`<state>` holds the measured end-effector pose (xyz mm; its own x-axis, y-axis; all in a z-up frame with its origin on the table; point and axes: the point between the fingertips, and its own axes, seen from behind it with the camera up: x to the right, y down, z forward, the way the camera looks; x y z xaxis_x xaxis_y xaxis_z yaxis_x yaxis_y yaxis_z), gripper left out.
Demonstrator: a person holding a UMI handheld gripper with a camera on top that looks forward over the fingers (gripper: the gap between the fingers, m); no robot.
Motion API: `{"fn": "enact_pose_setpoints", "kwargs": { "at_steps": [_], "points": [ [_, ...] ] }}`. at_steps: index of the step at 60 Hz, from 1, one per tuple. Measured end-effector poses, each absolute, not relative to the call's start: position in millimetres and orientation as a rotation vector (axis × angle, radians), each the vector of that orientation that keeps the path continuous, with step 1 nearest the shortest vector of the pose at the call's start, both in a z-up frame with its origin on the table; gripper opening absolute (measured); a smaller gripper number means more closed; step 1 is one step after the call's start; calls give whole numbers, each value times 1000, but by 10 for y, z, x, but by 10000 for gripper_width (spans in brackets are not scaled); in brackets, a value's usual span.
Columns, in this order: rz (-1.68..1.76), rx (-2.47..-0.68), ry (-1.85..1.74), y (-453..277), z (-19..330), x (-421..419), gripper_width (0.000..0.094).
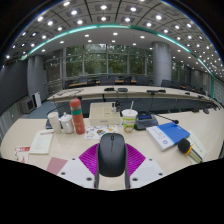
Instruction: Arrange mouse
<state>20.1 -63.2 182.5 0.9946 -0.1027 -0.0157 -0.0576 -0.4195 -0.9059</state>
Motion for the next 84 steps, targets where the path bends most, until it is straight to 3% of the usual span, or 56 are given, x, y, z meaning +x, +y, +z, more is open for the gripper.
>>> {"fn": "enact_pose_setpoints", "kwargs": {
  "at_steps": [6, 14, 23, 31, 36, 41, 43, 65, 84],
  "points": [
    [5, -2058, 43, -580, 1513, -589, 343],
    [53, -2157, 3, -590, 821, -1356, 343],
    [52, -2237, -15, -639, 159, -1704, 348],
    [51, -2279, -11, -708, -120, -1764, 442],
    [46, -2281, -1, -765, -60, -1754, 540],
    [41, -2271, 8, -885, 140, -1735, 817],
    [29, -2264, 16, -956, 251, -1714, 871],
    [-47, -2180, 97, -2305, 1578, -1721, 856],
    [-55, -2140, 133, -3487, 1998, -1875, 856]
  ]
}}
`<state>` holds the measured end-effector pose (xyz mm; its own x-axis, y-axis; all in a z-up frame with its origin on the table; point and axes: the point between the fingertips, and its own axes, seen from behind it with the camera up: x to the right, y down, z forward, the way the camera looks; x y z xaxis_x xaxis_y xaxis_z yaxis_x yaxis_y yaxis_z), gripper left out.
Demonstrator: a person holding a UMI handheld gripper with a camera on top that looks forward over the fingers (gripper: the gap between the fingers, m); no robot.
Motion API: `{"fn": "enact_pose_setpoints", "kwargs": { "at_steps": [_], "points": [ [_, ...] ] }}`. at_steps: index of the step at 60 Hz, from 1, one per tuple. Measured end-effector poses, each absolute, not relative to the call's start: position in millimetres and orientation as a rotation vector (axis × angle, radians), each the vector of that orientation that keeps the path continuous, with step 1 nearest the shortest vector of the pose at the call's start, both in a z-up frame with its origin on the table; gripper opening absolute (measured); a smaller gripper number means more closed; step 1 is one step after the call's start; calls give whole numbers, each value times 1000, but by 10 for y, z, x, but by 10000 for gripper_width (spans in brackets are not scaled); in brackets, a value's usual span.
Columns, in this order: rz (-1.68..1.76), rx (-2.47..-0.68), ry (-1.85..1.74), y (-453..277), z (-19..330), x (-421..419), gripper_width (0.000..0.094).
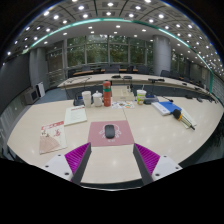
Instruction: Arrange mouse
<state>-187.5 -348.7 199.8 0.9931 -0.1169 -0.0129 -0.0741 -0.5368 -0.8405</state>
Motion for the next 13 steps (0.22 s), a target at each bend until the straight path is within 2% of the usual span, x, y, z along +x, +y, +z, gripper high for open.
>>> {"fn": "enact_pose_setpoints", "kwargs": {
  "at_steps": [13],
  "points": [
    [-46, -2115, 143, -3895, 2118, -1956, 860]
  ]
}}
